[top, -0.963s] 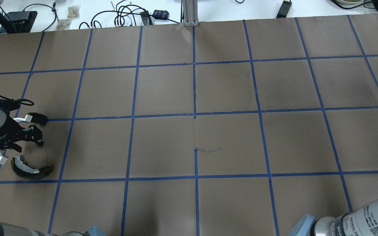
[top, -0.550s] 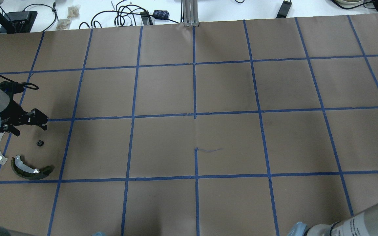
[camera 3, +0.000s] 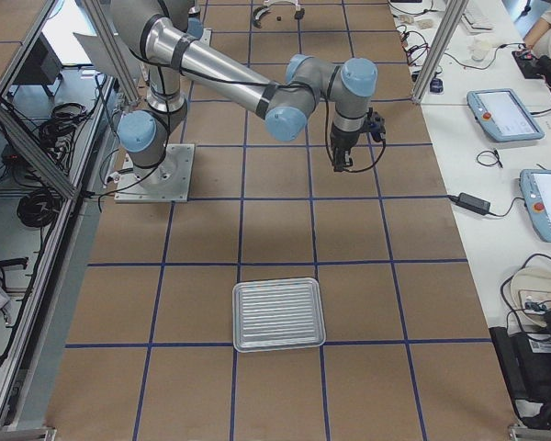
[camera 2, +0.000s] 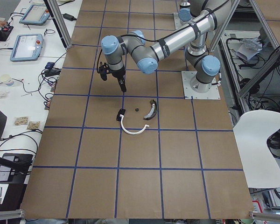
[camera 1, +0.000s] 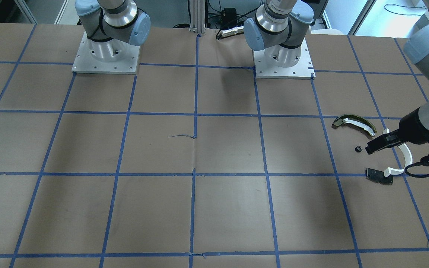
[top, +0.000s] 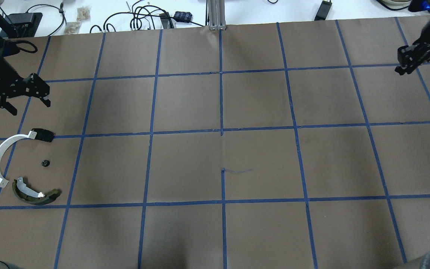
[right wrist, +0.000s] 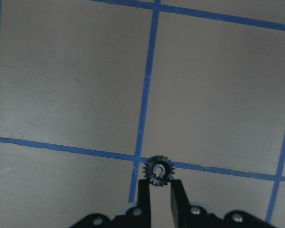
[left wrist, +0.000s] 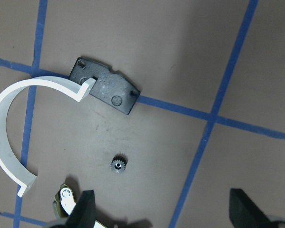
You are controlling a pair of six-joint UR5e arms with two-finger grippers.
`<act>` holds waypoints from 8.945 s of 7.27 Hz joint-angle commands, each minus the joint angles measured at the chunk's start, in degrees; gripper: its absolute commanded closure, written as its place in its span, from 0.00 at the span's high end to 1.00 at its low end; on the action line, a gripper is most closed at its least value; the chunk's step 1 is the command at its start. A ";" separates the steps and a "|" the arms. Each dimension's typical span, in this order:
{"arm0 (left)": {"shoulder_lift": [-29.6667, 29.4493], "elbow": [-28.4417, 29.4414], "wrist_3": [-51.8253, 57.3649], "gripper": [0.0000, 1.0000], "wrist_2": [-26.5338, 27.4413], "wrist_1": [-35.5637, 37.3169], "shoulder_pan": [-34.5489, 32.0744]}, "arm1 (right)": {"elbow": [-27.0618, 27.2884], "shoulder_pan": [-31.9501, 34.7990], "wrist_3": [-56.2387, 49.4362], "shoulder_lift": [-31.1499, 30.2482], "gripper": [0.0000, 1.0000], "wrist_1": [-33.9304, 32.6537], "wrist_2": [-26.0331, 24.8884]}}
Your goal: Place bearing gear from tray to pile
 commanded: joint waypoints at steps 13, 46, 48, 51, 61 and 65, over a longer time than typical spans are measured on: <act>-0.12 0.97 -6.32 1.00 -1.91 -1.12 -10.20 | 2.20 38.84 40.85 13.28 1.00 -19.86 15.94; -19.46 0.26 -22.49 0.00 -6.13 21.56 -41.84 | -1.49 24.08 38.21 -12.74 1.00 10.27 -3.57; -16.40 3.94 -21.27 0.00 -5.77 16.50 -39.13 | -1.49 24.08 38.21 -12.74 1.00 10.27 -3.57; -11.56 14.49 -3.12 0.00 -4.81 -6.77 -20.55 | -1.49 23.99 38.21 -12.65 1.00 10.27 -3.57; -9.35 -14.39 29.01 0.00 0.03 15.92 14.68 | -1.41 23.99 38.21 -12.74 1.00 10.36 -3.57; -9.08 -14.67 29.54 0.00 0.29 15.85 15.47 | -1.41 23.99 38.21 -12.74 1.00 10.44 -3.57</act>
